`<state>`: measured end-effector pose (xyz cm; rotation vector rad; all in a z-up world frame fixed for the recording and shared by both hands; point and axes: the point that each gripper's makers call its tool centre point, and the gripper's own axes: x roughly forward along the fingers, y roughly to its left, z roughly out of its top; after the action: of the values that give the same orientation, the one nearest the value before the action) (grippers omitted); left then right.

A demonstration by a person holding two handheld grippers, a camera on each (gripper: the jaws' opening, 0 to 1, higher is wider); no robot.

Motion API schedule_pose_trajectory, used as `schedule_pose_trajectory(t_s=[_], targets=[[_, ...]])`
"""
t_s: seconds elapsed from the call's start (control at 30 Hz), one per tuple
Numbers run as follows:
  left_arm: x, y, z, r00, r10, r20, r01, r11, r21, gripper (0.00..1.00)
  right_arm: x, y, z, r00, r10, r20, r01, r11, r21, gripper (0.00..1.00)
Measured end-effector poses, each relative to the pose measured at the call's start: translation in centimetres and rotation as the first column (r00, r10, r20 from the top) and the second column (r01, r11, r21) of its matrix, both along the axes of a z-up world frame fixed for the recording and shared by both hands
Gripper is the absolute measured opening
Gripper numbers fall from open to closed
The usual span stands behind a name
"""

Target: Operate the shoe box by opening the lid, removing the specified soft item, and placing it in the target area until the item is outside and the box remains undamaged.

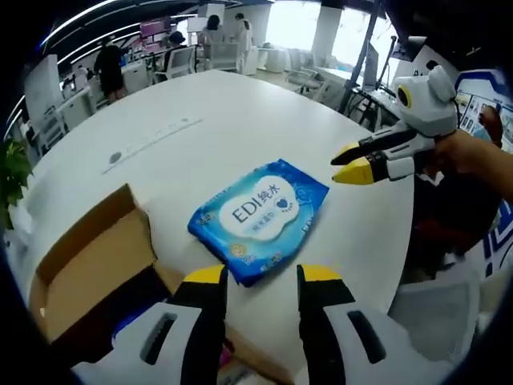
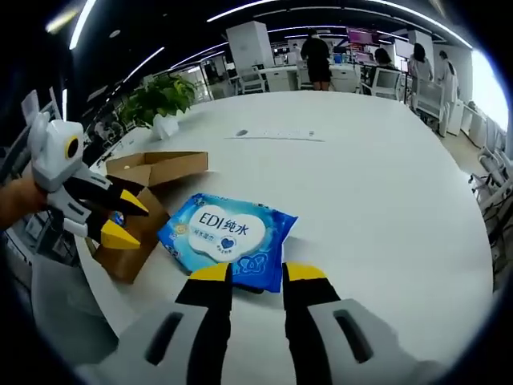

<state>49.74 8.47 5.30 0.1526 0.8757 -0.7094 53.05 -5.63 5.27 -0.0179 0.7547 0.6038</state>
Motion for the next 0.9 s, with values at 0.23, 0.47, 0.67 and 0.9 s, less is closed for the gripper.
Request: schedule_pose_trajectory(t_s=[0.23, 0.47, 0.67, 0.9], targets=[[-0.7, 1.3, 1.9, 0.999, -0.012, 0.048, 0.013, 1.000, -0.028, 0.48, -0.7, 1.8, 2.7, 0.997, 0.070, 0.041, -0.069, 0.998, -0.004, 0.36], [-1.0, 2.9, 3.4, 0.997, 0.008, 0.082, -0.004, 0.998, -0.055, 0.58, -1.1, 3.4, 4.4, 0.986, 0.147, 0.073, -0.145, 0.989, -0.032, 0.43], [-1.0, 5.2, 4.1, 0.994, 0.044, 0.098, -0.038, 0.997, -0.060, 0.61, -1.8, 5.2, 5.6, 0.977, 0.196, 0.087, -0.193, 0.980, -0.037, 0.47], [-1.3, 8.4, 3.9, 0.992, 0.071, 0.103, -0.067, 0.997, -0.048, 0.60, -2.2, 7.5, 6.3, 0.963, 0.252, 0.100, -0.249, 0.968, -0.038, 0.47]])
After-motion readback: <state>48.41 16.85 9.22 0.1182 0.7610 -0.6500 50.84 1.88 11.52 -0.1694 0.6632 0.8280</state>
